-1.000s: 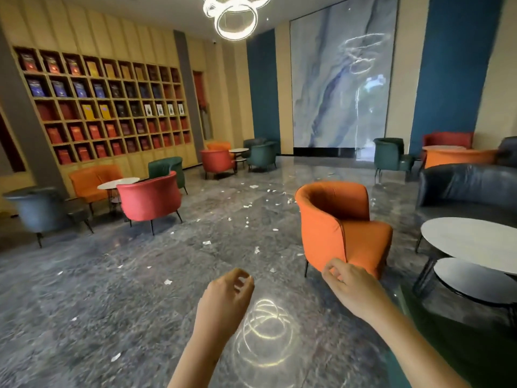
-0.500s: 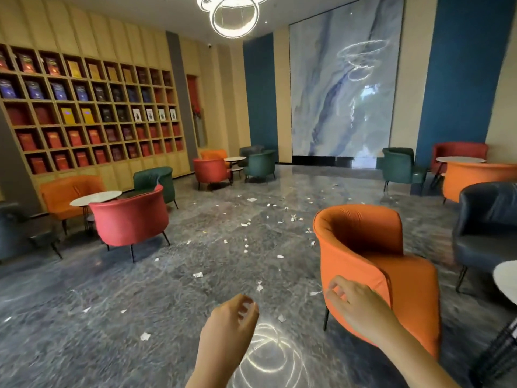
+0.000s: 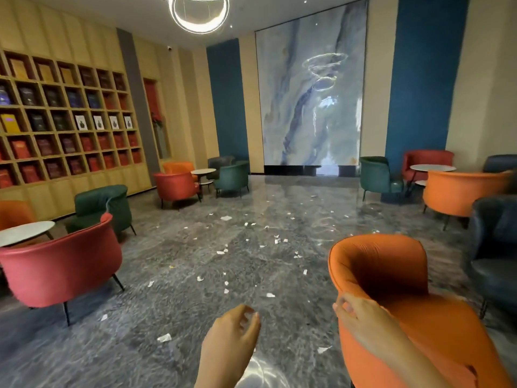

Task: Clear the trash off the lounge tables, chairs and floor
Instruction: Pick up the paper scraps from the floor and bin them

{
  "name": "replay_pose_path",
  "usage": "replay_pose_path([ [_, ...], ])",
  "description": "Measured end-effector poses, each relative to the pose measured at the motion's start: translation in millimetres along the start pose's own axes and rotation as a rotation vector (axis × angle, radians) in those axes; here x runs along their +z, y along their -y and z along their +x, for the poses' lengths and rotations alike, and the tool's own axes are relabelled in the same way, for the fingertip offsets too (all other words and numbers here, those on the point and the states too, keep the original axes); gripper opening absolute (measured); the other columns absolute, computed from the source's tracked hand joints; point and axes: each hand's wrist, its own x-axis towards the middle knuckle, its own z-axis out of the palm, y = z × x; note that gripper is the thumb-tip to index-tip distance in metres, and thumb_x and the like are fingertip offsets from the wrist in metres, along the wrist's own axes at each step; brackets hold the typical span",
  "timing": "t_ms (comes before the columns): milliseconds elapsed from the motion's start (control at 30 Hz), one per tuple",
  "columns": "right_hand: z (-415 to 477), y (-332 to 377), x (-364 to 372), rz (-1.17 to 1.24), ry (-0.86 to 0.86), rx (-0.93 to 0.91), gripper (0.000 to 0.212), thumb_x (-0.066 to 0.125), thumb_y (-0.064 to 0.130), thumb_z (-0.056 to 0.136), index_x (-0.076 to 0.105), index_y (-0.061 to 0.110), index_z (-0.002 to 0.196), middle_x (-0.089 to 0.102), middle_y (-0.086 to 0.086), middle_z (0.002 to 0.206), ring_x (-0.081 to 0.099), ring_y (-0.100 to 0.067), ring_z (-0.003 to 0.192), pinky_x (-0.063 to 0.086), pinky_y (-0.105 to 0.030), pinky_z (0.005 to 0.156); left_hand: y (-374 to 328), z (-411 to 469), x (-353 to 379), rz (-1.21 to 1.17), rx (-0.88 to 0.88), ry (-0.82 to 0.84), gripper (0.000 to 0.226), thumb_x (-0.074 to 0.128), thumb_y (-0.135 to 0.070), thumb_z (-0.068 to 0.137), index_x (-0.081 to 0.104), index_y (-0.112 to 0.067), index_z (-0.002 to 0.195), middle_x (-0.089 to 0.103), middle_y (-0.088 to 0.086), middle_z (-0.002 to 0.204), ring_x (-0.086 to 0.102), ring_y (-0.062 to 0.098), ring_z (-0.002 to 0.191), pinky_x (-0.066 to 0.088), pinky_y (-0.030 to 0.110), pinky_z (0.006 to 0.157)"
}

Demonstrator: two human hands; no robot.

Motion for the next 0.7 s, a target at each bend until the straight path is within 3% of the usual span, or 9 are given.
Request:
replay_pose_path([
  [167,148,-10,49,0.009,0.008,0.012,0.025,0.038,0.047,0.094,0.054,0.028,0.1,0.063,0.004,0.103,0.058,-0.018,0.103,0.041,-0.03,0.081,39,151,37,0.024,0.037,0.03,0.012,0.055,-0.035,0.088,0.063,-0.027,0.092,0.067,-0.009,0.089,0.062,0.009,0.084,0.05,0.027,0.08],
  [467,447,-19,75,0.084,-0.019,0.043,0.027,0.038,0.043,0.095,0.054,0.021,0.097,0.063,0.001,0.092,0.059,-0.023,0.095,0.043,-0.033,0.078,46,457,73,0.059,0.107,0.004,0.013,0.056,-0.032,0.088,0.064,-0.023,0.094,0.066,-0.007,0.086,0.063,0.011,0.082,0.051,0.031,0.077],
  [700,639,-39,104,0.076,-0.019,0.092,0.03,0.038,0.043,0.096,0.056,0.021,0.104,0.064,-0.001,0.108,0.058,-0.021,0.101,0.045,-0.031,0.078,60,660,126,0.063,0.171,0.022,0.015,0.053,-0.034,0.09,0.062,-0.026,0.098,0.067,-0.007,0.091,0.062,0.009,0.088,0.051,0.029,0.078],
])
